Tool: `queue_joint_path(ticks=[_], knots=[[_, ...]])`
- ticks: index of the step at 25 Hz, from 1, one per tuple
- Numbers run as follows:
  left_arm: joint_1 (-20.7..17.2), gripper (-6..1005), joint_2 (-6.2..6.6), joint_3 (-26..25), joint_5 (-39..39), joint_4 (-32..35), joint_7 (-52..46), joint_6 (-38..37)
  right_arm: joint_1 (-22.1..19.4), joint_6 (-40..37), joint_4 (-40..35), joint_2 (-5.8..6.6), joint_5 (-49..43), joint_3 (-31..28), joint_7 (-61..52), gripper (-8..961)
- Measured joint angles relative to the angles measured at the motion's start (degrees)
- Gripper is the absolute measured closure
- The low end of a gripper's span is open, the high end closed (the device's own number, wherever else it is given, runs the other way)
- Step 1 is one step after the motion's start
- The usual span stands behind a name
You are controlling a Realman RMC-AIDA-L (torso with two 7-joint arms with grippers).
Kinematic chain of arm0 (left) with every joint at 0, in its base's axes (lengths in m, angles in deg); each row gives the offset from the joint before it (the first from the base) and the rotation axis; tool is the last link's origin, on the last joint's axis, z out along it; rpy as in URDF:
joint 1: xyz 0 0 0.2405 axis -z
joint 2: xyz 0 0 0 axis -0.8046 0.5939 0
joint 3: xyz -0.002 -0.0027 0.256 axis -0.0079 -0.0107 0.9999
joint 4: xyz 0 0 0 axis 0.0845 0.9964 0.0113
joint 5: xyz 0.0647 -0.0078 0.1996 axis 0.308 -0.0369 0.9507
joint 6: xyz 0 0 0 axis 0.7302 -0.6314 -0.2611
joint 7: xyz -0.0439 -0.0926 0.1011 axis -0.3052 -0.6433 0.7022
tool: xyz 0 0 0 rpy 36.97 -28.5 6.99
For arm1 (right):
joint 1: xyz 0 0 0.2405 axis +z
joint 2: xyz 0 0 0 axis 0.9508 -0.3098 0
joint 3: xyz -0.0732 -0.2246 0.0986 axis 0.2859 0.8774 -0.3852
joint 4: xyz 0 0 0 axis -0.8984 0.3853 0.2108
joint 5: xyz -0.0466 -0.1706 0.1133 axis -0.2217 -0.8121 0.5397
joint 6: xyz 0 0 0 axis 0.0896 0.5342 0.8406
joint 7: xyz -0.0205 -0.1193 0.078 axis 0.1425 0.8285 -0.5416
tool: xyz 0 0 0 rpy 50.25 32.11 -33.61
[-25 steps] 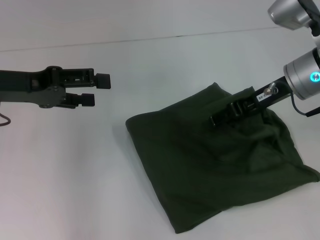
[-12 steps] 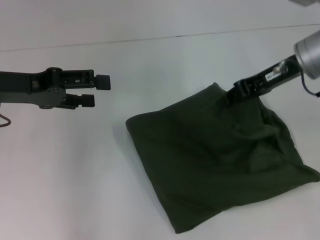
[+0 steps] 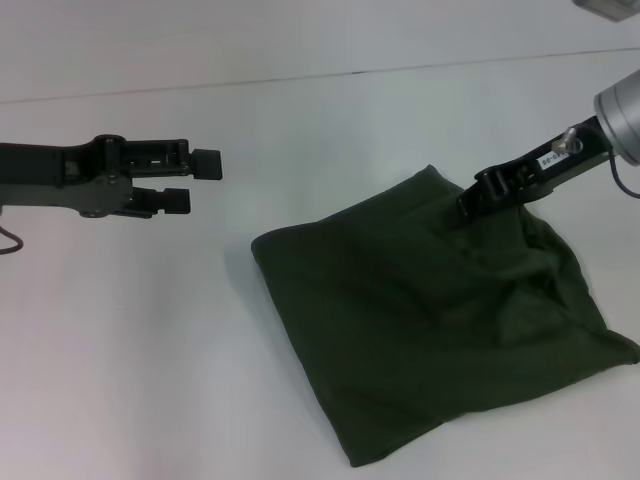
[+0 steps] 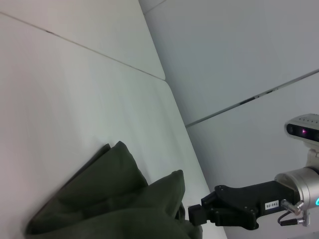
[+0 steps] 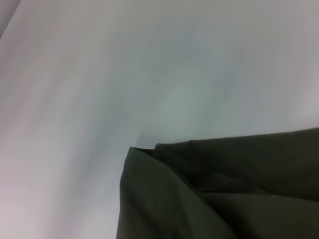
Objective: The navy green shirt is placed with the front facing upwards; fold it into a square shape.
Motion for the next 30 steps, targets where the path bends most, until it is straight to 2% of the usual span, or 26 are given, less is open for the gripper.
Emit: queue_joint_path(ticks=[3, 8, 13, 19, 30], knots=[[0.0, 34, -0.07, 0.0, 0.0, -0.01, 0.0, 0.04, -0.15, 0.0, 0.23, -0.01, 0.2, -0.13, 0.2, 919], [0.0, 34, -0.08, 0.0, 0.0, -0.03, -0.07, 0.1, -0.13, 0.88, 0.54, -0.18, -0.14, 0.43, 0.43, 782], [-0.02, 33, -0.05, 0.0, 0.0, 0.63, 0.03, 0.11, -0.17, 4.79, 3.71, -0.4, -0.18, 0.5, 1.01, 550], [0.05, 33, 0.0, 0.01, 0.01, 1.25, 0.16, 0.42, 0.15, 7.3, 6.78, -0.94, 0.12, 0.53, 2.51, 419], [-0.05, 34, -0.04, 0.1, 1.32, 1.38, 0.24, 0.65, 0.4, 9.05, 8.18, -1.69, 0.7, 0.5, 4.1, 452]])
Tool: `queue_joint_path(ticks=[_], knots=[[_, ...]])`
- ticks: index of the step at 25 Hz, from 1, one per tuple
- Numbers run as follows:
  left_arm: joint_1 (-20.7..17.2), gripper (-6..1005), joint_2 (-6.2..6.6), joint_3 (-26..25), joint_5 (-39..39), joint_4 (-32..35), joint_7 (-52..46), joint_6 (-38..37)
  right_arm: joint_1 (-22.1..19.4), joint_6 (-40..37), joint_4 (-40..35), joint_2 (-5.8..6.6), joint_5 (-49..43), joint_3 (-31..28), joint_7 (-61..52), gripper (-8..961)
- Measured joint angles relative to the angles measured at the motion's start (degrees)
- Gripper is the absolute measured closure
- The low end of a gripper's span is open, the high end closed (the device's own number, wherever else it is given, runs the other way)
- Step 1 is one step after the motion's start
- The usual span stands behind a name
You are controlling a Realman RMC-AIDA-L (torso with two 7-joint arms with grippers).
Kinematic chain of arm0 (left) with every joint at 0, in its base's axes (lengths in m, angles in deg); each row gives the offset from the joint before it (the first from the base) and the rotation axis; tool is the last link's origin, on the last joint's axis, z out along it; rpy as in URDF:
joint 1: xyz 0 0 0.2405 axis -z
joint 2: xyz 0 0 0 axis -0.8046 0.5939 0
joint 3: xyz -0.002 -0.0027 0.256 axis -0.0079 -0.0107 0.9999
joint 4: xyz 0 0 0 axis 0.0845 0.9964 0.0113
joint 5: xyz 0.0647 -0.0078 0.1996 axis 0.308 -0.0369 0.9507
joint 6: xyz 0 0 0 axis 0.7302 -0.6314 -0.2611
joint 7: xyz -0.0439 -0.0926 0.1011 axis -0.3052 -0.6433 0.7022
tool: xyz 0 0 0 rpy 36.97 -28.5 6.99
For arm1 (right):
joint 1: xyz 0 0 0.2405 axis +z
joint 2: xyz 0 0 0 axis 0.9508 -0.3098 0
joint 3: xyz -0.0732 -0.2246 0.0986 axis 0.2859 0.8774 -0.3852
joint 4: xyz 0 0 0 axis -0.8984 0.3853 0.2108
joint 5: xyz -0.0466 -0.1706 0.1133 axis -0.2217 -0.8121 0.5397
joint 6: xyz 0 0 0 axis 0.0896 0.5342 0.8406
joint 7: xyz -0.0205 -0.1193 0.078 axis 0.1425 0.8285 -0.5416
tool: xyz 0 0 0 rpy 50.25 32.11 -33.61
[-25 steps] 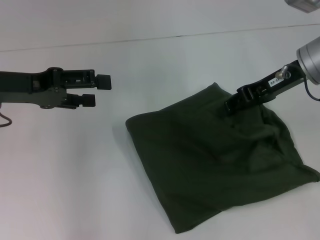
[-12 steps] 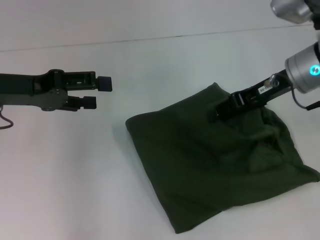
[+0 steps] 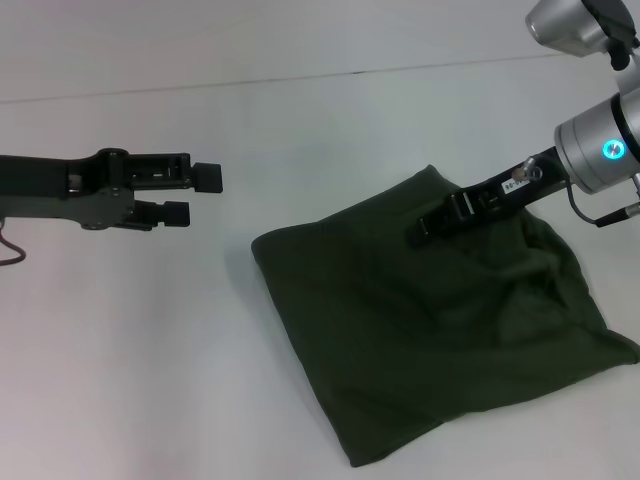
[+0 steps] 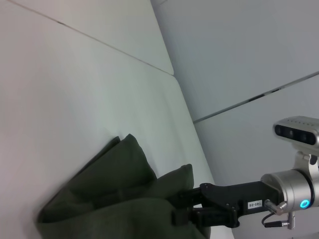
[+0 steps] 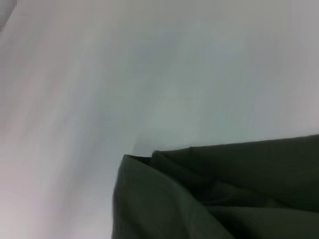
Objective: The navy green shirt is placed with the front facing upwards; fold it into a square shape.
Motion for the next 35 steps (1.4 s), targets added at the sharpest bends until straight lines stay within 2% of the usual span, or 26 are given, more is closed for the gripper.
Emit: queue_joint_path(ticks=[2, 13, 17, 22, 27, 31, 35], knots=[[-0.02, 34, -0.01, -0.02, 0.06, 0.0, 0.01, 0.0, 0.0, -0.77, -0.18, -0.01, 0.8, 0.0, 0.5, 459], [-0.28, 34, -0.02, -0.16, 0.19, 0.0, 0.03, 0.04, -0.05, -3.08, -1.49, -0.12, 1.97, -0.02, 0.91, 879], [-0.3, 33, -0.02, -0.13, 0.19, 0.0, 0.03, 0.07, -0.23, -3.28, -2.46, -0.1, 2.0, 0.01, 0.45, 905], [-0.36, 33, -0.02, -0.14, 0.19, 0.0, 0.03, 0.07, -0.5, -6.27, -8.72, -0.15, 2.03, -0.09, -2.29, 918], [-0.48, 33, 0.05, -0.45, 0.18, 0.05, 0.03, 0.06, -0.2, -9.91, -16.53, -1.27, 2.11, -0.09, -5.12, 917], [-0.59, 34, 0.11, -0.52, 0.18, 0.08, 0.03, 0.05, 1.08, -10.27, -17.15, -2.15, 1.73, 0.82, -5.61, 891], [-0.92, 34, 0.15, -0.59, 0.18, 0.09, 0.03, -0.17, 1.53, -7.43, -16.07, -2.33, 0.01, 2.72, -7.34, 866]])
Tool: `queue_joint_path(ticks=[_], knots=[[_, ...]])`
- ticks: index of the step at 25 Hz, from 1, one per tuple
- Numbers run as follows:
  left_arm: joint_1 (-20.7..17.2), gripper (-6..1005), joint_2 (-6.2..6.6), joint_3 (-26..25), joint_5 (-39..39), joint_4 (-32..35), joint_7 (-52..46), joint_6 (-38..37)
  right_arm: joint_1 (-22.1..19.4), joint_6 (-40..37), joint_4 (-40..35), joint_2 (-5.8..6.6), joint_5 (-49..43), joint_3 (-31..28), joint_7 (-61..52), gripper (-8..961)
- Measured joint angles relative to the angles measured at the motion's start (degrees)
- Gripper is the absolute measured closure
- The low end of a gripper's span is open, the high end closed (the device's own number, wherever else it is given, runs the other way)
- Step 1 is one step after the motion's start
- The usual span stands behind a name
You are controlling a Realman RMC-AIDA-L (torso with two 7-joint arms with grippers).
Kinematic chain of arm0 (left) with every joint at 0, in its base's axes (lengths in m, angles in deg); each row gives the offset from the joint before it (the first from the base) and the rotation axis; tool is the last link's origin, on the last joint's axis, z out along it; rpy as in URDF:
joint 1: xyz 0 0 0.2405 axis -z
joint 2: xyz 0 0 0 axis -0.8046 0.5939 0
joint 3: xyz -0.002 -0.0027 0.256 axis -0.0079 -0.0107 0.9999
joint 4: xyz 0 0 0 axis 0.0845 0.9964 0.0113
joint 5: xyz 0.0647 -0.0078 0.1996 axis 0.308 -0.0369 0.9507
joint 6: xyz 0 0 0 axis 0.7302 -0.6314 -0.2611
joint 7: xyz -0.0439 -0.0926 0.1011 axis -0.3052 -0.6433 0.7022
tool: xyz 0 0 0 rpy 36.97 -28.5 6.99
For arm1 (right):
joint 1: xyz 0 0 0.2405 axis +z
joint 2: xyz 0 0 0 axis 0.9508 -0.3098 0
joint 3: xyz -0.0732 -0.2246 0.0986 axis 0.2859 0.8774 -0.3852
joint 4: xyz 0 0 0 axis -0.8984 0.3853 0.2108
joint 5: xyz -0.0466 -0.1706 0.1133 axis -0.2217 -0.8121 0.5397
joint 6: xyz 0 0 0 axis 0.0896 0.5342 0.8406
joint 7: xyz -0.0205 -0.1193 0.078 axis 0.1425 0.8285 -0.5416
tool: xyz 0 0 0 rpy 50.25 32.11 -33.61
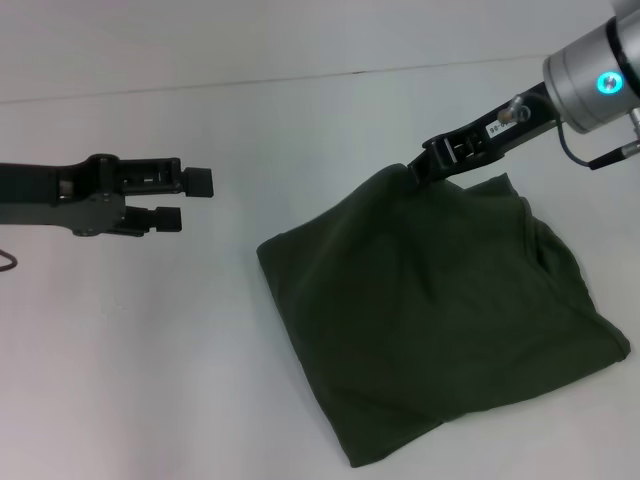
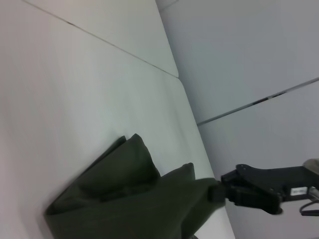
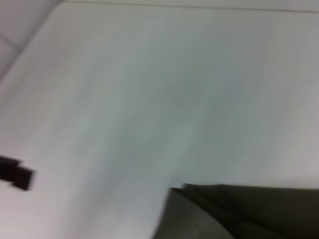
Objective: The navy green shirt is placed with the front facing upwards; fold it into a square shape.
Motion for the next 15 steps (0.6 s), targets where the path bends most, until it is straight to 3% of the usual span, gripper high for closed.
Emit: queue_joint_path(ticks=[13, 15], knots=[[-0.38, 35, 0.0, -0.03, -0.21, -0.01, 0.0, 0.02, -1.12, 3.85, 4.68, 1.56, -0.9, -3.31, -1.53, 783], [-0.38, 35, -0.05, -0.03, -0.18, -0.01, 0.0, 0.03, -1.49, 3.12, 4.57, 1.99, -0.15, -4.25, -1.34, 723]])
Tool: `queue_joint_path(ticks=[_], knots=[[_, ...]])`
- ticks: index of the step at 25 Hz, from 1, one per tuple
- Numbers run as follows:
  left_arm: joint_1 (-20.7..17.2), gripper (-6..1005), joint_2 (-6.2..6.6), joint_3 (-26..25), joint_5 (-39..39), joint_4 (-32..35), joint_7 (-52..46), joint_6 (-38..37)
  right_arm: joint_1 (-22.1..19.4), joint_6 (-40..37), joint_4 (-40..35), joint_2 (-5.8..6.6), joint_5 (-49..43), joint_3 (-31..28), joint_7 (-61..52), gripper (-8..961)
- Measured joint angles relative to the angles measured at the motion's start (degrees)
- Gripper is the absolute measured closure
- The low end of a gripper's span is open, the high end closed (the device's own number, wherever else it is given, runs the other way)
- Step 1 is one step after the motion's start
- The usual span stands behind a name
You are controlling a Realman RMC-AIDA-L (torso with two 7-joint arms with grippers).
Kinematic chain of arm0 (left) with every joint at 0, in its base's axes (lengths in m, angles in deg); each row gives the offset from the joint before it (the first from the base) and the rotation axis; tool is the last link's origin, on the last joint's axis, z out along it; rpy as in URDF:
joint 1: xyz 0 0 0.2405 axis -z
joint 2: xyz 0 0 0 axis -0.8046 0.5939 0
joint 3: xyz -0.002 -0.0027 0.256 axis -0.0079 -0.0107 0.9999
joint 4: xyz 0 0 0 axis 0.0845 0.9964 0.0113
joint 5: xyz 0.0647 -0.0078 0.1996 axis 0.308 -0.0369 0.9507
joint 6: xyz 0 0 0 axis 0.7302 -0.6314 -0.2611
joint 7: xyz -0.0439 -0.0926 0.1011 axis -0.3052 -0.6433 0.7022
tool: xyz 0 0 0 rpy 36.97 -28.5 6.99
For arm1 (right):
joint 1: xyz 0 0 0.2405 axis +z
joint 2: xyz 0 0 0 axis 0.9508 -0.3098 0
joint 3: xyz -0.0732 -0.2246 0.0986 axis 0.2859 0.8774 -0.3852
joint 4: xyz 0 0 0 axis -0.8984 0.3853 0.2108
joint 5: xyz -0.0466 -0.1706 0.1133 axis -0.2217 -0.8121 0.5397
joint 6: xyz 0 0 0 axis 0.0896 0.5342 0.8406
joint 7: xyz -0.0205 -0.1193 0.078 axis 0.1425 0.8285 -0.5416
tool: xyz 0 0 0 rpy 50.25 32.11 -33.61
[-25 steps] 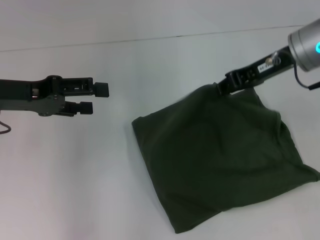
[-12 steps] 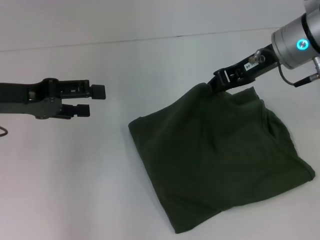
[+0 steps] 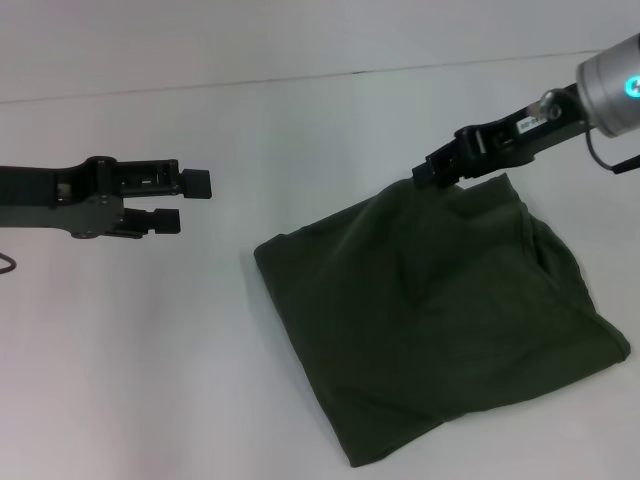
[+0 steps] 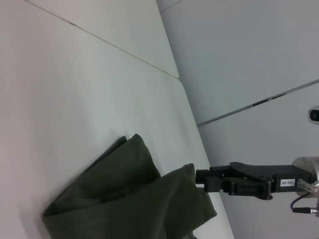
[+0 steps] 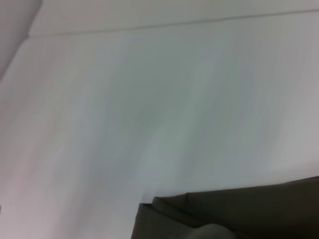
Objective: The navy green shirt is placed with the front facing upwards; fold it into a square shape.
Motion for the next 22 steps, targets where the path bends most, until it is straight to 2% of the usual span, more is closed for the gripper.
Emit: queue_joint_path(ticks=[4, 10, 12, 18, 22], knots=[[-0.06, 35, -0.03, 0.0, 0.04, 0.0, 0.0, -0.03, -1.15, -0.39, -0.03, 1.03, 0.47, -0.43, 0.05, 604], [-0.04, 34, -0.03, 0.09, 0.09, 0.0, 0.0, 0.08, -2.42, -3.12, -0.03, 1.21, 0.51, -0.28, 0.16, 466], [0.04, 34, -0.05, 0.2, 0.1, 0.0, 0.0, 0.1, -2.47, -3.7, 0.01, 1.03, 0.51, -0.28, 0.42, 427], [-0.02, 33, -0.11, 0.25, 0.1, 0.0, 0.0, 0.03, -2.49, -1.67, 2.15, 0.23, 0.81, -0.06, 1.27, 429], [-0.22, 33, 0.0, 0.01, 0.1, 0.0, -0.04, -0.1, -2.19, -3.13, 3.12, -1.45, 3.85, 0.16, 2.14, 429]])
